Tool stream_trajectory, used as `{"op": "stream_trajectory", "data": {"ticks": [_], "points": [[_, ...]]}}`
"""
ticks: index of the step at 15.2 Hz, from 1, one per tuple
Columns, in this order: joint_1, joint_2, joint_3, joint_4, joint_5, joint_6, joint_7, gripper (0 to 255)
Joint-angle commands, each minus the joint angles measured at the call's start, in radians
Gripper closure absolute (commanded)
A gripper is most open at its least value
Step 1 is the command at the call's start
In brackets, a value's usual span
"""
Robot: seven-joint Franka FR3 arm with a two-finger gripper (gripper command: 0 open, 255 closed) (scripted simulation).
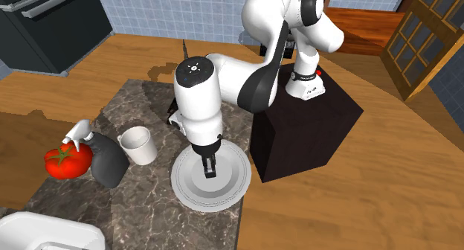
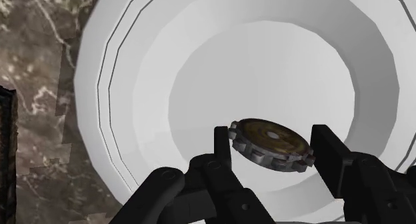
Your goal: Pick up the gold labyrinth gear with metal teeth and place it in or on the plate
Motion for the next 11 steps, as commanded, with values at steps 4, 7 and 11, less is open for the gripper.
{"op": "stream_trajectory", "data": {"ticks": [4, 7, 11], "points": [[0.000, 0.000, 0.000, -0.002, 0.000, 0.002, 0.001, 255], [0.000, 0.000, 0.000, -0.002, 0.000, 0.002, 0.001, 0], [0.000, 0.000, 0.000, -0.002, 0.000, 0.002, 0.001, 0]]}}
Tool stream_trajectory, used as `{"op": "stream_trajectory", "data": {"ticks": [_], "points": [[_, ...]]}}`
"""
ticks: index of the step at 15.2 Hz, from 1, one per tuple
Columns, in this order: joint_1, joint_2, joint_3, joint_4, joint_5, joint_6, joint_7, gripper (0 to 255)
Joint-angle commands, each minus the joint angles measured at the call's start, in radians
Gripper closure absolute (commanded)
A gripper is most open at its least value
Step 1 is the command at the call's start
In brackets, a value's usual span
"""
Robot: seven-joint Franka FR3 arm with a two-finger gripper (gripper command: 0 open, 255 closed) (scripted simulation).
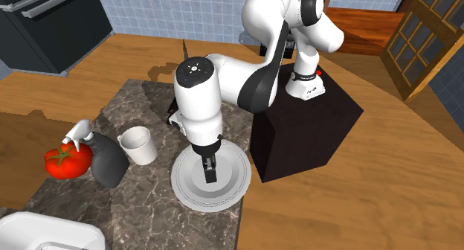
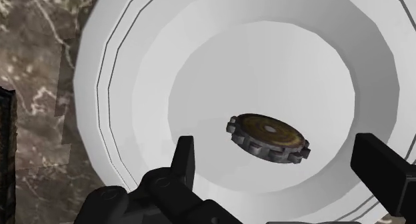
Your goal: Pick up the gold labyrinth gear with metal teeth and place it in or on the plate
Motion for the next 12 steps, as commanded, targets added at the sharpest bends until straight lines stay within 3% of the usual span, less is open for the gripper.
{"op": "stream_trajectory", "data": {"ticks": [1, 4, 12], "points": [[0.005, -0.004, 0.002, 0.028, 0.003, -0.031, -0.004, 0], [0.026, -0.003, 0.003, 0.130, 0.007, -0.125, -0.017, 0], [0.026, -0.003, 0.003, 0.130, 0.007, -0.125, -0.017, 0]]}}
